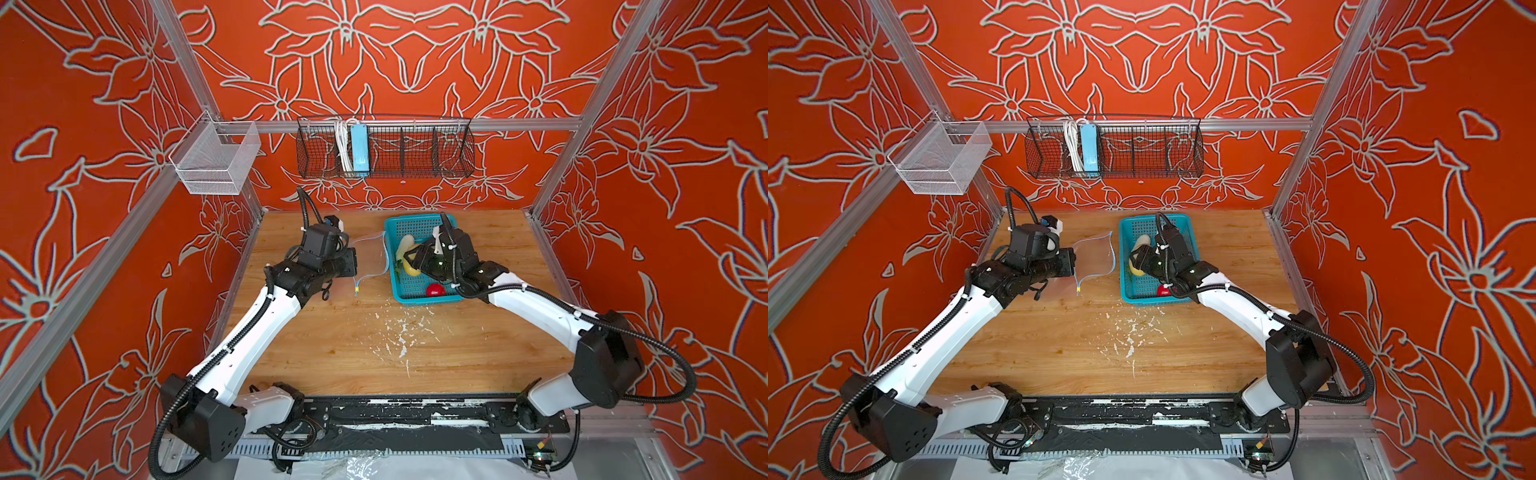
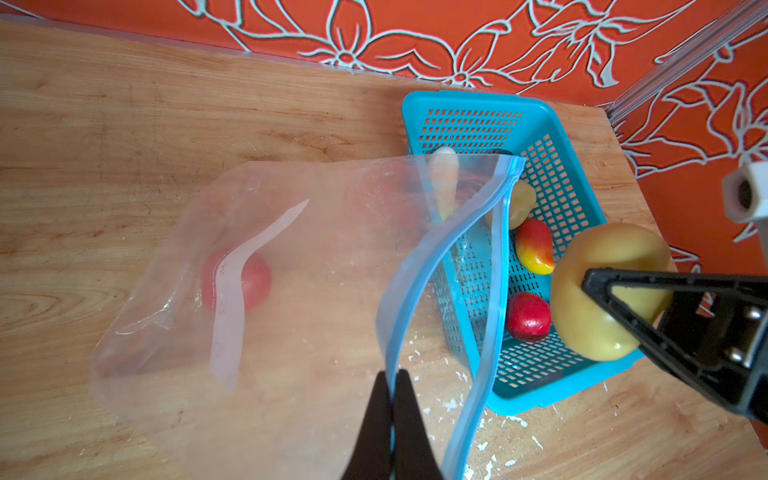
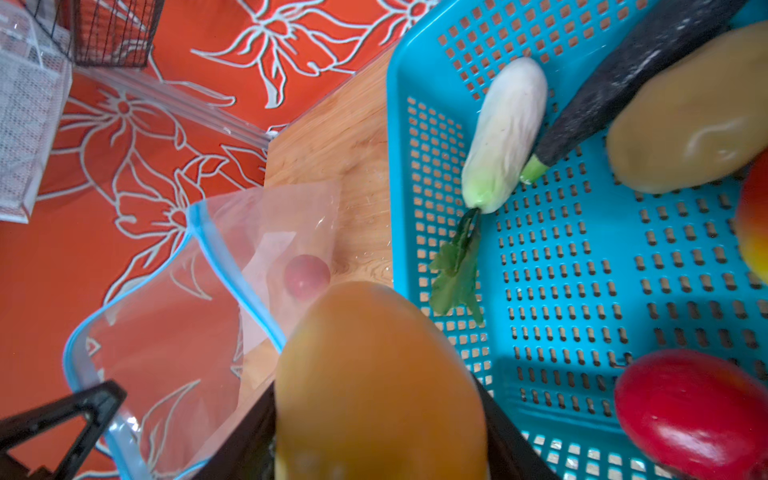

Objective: Place the food in the zip-top bag and seal the zipper
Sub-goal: 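Carry the held yellow potato toward the bag opening beside the left gripper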

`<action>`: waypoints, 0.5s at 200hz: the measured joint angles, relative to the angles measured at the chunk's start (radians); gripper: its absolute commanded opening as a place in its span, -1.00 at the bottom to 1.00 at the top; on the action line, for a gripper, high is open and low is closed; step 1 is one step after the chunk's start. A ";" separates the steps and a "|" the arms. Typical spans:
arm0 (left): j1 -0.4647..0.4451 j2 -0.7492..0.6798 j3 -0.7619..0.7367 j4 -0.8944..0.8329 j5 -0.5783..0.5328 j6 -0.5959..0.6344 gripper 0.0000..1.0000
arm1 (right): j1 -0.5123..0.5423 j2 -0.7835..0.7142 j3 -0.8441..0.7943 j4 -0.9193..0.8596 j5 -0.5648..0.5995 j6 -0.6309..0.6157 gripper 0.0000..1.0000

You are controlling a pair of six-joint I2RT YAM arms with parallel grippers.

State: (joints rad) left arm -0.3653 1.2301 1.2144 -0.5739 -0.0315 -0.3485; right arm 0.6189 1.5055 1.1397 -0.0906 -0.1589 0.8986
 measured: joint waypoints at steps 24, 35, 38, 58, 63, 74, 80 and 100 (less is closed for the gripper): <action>0.000 0.003 0.000 0.000 0.000 0.000 -1.00 | 0.025 0.000 0.027 0.000 0.001 -0.034 -0.15; 0.000 0.003 0.000 0.000 0.000 0.000 -1.00 | 0.037 0.001 0.045 0.001 0.002 -0.051 -0.15; 0.000 0.003 0.000 0.000 0.000 0.000 -1.00 | 0.041 0.001 0.050 0.001 0.003 -0.056 -0.15; 0.000 0.003 0.000 0.000 0.000 0.000 -1.00 | 0.064 0.003 0.084 0.008 0.004 -0.084 -0.15; 0.000 0.003 0.000 0.000 0.000 0.000 -1.00 | 0.069 0.005 0.091 0.012 0.004 -0.090 -0.15; 0.000 0.003 0.000 0.000 0.000 0.000 -1.00 | 0.080 0.005 0.099 0.025 0.005 -0.106 -0.15; 0.000 0.003 0.000 0.000 0.000 0.000 -1.00 | 0.085 0.006 0.103 0.028 0.005 -0.113 -0.15; 0.000 0.003 0.000 0.000 0.000 0.000 -1.00 | 0.101 0.019 0.114 0.040 0.005 -0.134 -0.15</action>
State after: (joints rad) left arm -0.3653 1.2327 1.2144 -0.5739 -0.0315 -0.3485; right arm 0.7200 1.5249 1.2541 -0.0505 -0.1543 0.7647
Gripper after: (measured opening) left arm 0.049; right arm 0.611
